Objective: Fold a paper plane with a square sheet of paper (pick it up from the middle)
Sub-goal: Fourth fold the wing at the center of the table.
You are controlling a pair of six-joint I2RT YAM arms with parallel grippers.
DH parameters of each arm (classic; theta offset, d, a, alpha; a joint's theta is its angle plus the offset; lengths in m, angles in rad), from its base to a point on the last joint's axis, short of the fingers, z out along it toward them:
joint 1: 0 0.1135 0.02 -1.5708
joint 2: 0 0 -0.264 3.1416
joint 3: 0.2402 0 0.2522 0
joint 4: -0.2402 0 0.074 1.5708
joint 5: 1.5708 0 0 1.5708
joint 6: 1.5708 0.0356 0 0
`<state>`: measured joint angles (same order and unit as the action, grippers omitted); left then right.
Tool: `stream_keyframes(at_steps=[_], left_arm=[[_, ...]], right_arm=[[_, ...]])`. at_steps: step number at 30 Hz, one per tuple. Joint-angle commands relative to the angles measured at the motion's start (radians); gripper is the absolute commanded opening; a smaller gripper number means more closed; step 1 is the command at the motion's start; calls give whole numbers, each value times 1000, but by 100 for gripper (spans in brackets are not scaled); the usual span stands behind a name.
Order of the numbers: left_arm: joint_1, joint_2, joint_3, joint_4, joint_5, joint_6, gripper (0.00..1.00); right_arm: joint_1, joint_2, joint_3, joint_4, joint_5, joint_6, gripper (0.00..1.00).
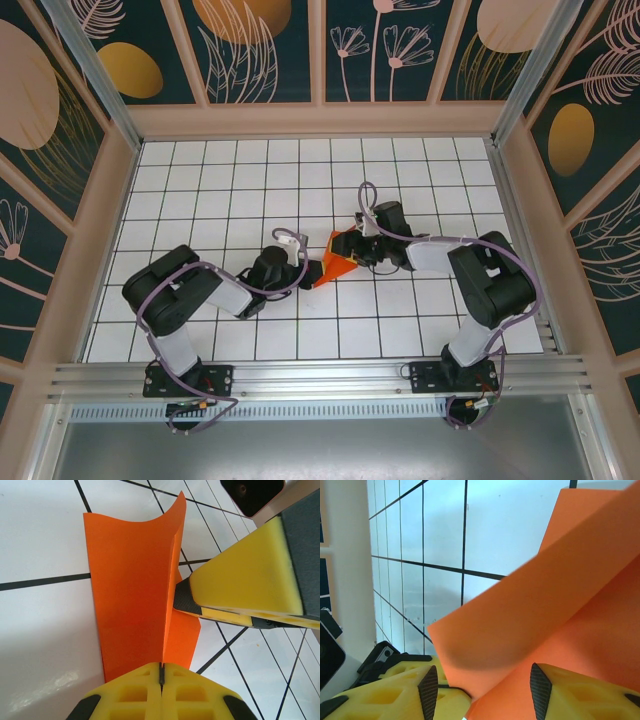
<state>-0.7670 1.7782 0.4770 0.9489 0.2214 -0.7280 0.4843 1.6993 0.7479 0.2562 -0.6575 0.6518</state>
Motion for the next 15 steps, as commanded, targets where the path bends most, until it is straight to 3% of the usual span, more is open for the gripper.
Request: stream_keyframes(at_steps=[1, 15], left_arm=[[-5, 16, 29, -6, 26, -14, 6], [-4, 49, 73, -74, 35, -15, 11]], right_arm=[[4, 23, -1, 20, 16, -17, 55], [4, 90, 29, -67, 118, -7, 55]])
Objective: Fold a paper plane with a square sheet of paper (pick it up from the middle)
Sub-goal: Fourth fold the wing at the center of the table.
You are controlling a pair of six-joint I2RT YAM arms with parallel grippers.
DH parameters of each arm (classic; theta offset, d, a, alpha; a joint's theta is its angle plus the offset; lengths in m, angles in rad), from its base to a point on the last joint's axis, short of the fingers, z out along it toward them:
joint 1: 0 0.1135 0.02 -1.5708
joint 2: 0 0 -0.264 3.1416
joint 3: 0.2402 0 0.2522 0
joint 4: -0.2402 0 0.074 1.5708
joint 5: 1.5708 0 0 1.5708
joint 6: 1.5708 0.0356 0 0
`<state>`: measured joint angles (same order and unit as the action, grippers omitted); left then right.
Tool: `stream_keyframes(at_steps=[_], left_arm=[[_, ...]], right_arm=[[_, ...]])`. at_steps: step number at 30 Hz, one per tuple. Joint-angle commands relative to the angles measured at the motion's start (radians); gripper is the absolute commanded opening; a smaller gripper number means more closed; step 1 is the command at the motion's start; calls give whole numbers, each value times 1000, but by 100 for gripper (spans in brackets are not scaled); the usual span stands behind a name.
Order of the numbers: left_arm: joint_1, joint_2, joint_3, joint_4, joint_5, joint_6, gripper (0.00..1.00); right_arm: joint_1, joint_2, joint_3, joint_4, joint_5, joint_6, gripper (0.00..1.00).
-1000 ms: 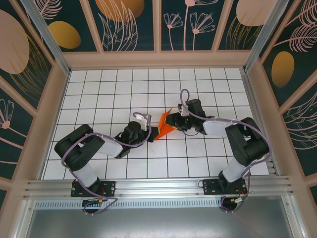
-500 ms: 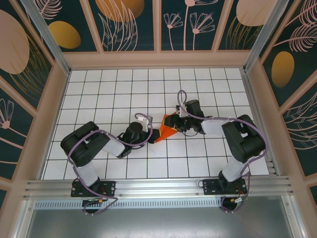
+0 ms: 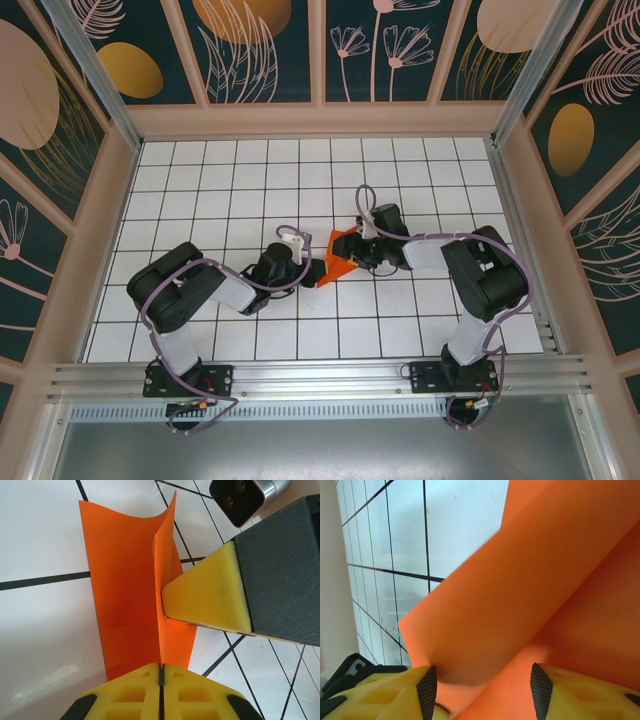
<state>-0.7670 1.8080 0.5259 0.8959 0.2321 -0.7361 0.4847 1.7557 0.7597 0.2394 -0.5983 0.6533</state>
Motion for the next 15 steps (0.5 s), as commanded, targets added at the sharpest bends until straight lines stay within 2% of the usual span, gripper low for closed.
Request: stream_keyframes(at_steps=[1, 9, 15], left_arm=[[-5, 19, 27, -26, 26, -7, 12], [-4, 28, 53, -69, 19, 2, 12], [-5, -10, 60, -137, -21, 9, 20]], right_arm=[[2, 34, 18, -54, 63, -9, 55], [3, 29, 15, -74, 83, -11, 54], [5, 45, 29, -154, 157, -14, 51]])
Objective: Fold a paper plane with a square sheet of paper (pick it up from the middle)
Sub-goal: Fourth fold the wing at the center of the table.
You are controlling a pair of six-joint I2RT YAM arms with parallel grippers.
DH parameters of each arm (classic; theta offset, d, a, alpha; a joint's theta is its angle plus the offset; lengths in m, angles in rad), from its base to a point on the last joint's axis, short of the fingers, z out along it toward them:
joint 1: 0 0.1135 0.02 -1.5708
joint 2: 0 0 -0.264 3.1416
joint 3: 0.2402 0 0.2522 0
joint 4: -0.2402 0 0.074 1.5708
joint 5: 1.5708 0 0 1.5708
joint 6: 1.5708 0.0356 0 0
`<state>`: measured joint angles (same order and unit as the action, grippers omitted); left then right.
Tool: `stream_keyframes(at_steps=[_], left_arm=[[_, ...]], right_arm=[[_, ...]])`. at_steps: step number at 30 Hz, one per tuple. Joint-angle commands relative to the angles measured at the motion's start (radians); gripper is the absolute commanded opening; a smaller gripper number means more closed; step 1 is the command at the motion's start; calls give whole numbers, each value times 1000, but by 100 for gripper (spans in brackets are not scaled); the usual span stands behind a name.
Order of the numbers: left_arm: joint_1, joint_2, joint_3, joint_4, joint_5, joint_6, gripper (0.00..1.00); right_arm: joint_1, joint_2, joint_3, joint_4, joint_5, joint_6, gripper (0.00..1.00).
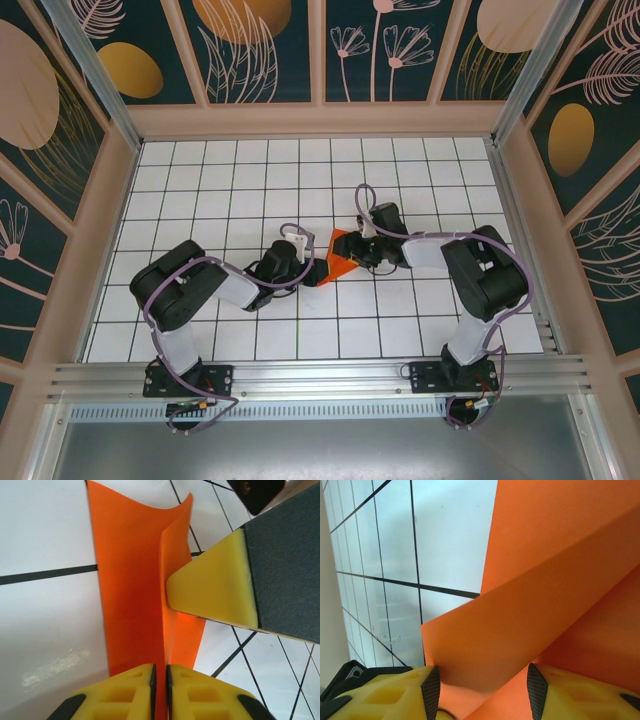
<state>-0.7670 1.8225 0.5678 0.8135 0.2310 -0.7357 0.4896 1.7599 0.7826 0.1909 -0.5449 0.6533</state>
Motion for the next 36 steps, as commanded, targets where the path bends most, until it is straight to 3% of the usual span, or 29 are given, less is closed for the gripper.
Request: stream_keyframes(at_steps=[1, 9, 14, 23, 36], left_arm=[[-5, -33, 19, -69, -26, 9, 23], [-2, -198, -21, -170, -151, -19, 34], [-2, -213, -63, -70, -119, -103, 34], [-2, -93, 20, -26, 13, -167, 22], [3, -25, 78, -150, 10, -151, 14]], right_arm=[[2, 45, 13, -125, 124, -14, 51], [9, 74, 33, -203, 193, -16, 46], [12, 101, 48, -234, 189, -42, 45], [17, 163, 82, -273, 148, -89, 45], [16, 181, 114, -284, 102, -95, 49]])
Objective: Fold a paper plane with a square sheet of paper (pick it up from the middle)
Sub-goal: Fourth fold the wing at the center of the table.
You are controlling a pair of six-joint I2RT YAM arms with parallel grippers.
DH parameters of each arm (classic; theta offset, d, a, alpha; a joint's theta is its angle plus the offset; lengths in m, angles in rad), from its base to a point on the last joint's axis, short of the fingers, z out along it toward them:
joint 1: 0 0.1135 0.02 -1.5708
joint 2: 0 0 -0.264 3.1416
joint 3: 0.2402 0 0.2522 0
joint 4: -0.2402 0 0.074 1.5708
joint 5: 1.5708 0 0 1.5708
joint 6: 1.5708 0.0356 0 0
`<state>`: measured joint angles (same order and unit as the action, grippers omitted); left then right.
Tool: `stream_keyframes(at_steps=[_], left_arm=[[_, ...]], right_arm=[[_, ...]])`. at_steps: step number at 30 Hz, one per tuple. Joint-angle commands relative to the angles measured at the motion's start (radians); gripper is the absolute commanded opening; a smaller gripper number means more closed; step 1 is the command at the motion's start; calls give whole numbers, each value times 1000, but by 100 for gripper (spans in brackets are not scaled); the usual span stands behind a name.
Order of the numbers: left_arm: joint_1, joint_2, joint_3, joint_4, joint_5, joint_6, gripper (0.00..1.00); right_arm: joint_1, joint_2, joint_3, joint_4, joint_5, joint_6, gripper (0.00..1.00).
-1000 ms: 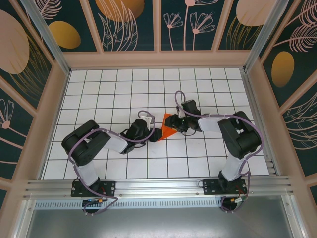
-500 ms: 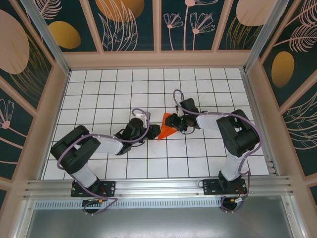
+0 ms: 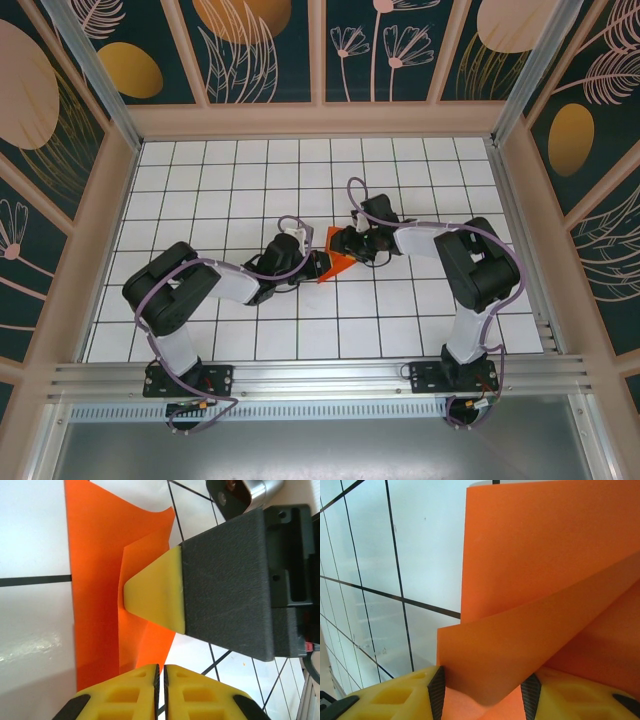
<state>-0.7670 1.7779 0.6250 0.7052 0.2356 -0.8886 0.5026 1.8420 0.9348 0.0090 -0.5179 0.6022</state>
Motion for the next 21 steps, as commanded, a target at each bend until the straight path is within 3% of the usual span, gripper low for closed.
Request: stream_keyframes(at_steps=[1, 21], left_arm=[[5, 25, 22, -44, 4, -1, 14], [9, 28, 19, -76, -28, -16, 14]], right_arm=[[2, 97, -37, -100, 72, -45, 49], [-5, 42, -60, -67, 64, -55, 55]])
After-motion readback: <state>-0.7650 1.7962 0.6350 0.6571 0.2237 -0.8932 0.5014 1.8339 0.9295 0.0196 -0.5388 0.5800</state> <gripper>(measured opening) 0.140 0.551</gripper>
